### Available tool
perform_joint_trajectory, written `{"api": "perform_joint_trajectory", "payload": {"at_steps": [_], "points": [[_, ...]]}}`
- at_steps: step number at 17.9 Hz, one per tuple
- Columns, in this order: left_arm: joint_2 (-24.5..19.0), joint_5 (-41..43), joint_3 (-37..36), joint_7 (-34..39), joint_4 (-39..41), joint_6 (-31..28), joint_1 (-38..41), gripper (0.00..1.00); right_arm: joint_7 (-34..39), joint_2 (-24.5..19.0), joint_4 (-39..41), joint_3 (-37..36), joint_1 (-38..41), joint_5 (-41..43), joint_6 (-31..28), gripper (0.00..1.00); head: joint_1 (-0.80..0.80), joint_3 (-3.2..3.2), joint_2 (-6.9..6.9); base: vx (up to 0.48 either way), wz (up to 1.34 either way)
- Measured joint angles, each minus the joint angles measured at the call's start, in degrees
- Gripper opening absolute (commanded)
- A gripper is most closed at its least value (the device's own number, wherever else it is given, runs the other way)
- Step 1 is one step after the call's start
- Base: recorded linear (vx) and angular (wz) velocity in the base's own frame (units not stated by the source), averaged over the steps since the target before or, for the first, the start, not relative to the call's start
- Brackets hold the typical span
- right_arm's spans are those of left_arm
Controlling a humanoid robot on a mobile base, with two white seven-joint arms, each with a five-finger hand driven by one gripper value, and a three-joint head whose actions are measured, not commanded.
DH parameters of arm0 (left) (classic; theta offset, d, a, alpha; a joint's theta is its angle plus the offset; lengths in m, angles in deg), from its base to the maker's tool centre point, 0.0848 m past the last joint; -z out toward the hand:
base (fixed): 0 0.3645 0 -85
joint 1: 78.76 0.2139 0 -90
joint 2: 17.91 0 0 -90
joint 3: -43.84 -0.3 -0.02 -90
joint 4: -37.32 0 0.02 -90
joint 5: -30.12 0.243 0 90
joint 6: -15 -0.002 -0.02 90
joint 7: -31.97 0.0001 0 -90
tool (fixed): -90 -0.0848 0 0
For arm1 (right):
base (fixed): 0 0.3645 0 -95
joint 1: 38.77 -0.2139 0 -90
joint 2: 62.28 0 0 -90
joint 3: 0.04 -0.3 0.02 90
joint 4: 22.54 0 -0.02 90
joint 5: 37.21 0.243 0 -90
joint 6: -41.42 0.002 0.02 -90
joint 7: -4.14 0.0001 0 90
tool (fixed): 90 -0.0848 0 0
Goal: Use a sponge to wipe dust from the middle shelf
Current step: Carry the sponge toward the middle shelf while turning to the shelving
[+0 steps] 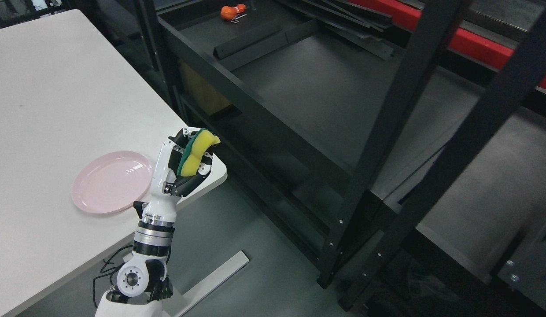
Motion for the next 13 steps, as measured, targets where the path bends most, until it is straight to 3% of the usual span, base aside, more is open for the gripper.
{"api": "perform_joint_trajectory", "payload": {"at_steps": [13], "points": [[0.3, 5.1, -8.1, -5.1, 5.2, 0.5, 5.8, 0.0, 0.0, 0.0, 0.0, 0.0, 0.0, 0.0, 0.0, 1.0, 0.0, 0.0, -0.01, -0.162, -0.77]]}}
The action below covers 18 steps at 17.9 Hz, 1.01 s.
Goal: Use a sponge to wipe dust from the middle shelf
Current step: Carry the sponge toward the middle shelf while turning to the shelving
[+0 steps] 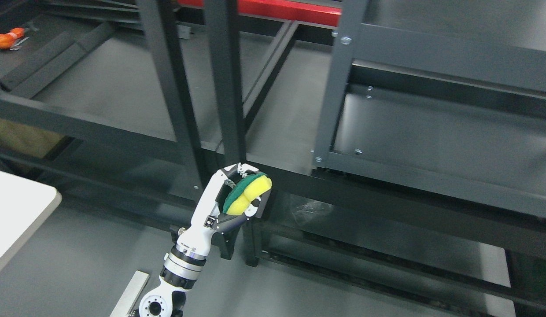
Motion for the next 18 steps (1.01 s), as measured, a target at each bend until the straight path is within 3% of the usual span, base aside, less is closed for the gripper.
{"api": "perform_joint_trajectory", "payload": {"at_steps": [4, 8, 18], "points": [[0.0, 3.4, -3.7, -1.6, 0.7, -0.6, -2.5, 0.0, 0.0, 0.0, 0.0, 0.0, 0.0, 0.0, 0.0, 1.0, 0.0, 0.0, -0.01, -0.133, -0.78], [0.1, 7.7, -10.5, -1.9, 1.1, -6.3, -9.9, 0.0, 0.0, 0.0, 0.0, 0.0, 0.0, 0.0, 0.0, 1.0, 0.0, 0.0, -0.03, -0.062, -0.44], [0.1, 10.9, -27.1, -1.3, 1.0, -16.3, -33.6, 0.0, 0.0, 0.0, 0.0, 0.0, -0.1, 0.0, 0.0, 1.0, 0.0, 0.0, -0.03, 0.069, 0.21]]}}
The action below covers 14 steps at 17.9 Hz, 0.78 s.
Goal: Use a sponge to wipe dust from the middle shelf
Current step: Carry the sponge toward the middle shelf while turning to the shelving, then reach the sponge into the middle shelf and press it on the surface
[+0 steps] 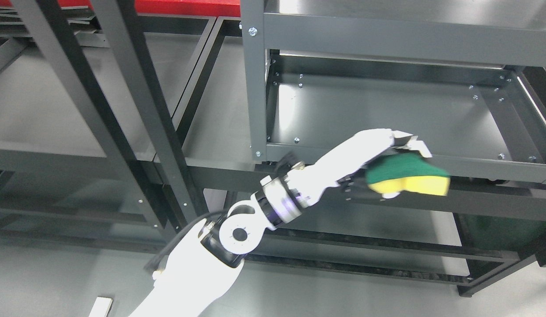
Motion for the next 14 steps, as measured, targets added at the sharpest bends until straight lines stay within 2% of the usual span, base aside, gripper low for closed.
{"api": "perform_joint_trajectory", "payload": {"at_steps": [5, 14], "points": [[0.0, 0.3, -6.9, 0.5, -0.7, -1.8, -11.3, 0.0, 0.0, 0.0, 0.0, 0.0, 0.0, 0.0, 0.0, 1.0, 0.0, 0.0, 0.0, 0.08, -0.29], [0.0, 6.9, -15.6, -0.4, -4.7, -2.3, -39.4, 0.0, 0.1, 0.0, 0.0, 0.0, 0.0, 0.0, 0.0, 1.0, 0.0, 0.0, 0.0, 0.109, -0.12]]}}
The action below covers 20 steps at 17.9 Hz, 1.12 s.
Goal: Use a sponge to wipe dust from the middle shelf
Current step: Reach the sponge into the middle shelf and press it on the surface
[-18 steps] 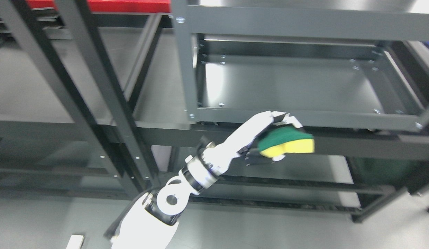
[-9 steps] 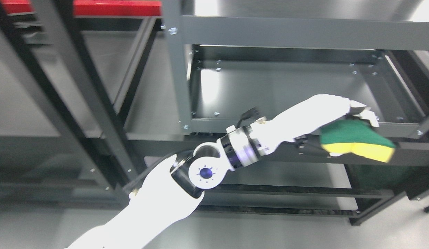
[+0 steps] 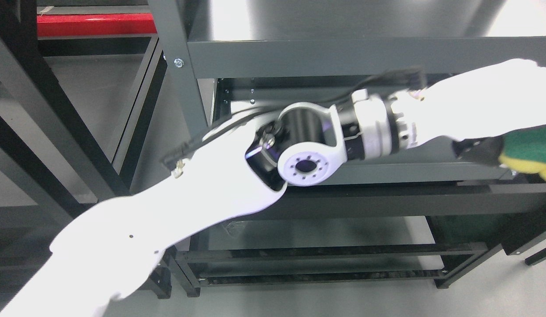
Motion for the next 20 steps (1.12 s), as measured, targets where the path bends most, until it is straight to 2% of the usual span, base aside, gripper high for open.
{"api": "perform_joint_trajectory", "payload": {"at_steps": [5, 10, 14, 20], "points": [[0.0, 3.9, -2.6, -5.2, -1.8, 3.2, -9.2, 0.01, -0.1, 0.0, 0.0, 0.0, 0.0, 0.0, 0.0, 1.0, 0.0, 0.0, 0.0, 0.041, 0.15], [0.0, 8.9, -2.1, -11.0, -3.8, 16.7, -12.7, 0.0, -0.2, 0.0, 0.0, 0.0, 0.0, 0.0, 0.0, 1.0, 0.0, 0.0, 0.0, 0.008, 0.02], [-0.7, 11.6, 1.0, -18.8, -4.2, 25.3, -12.6, 0.0, -0.2, 0.0, 0.0, 0.0, 0.0, 0.0, 0.0, 1.0, 0.0, 0.0, 0.0, 0.0, 0.0], [-6.2, 12.6, 8.2, -24.9, -0.6, 32.4, -7.6, 0.0, -0.2, 0.0, 0.0, 0.0, 0.0, 0.0, 0.0, 1.0, 0.0, 0.0, 0.0, 0.0, 0.0]]}}
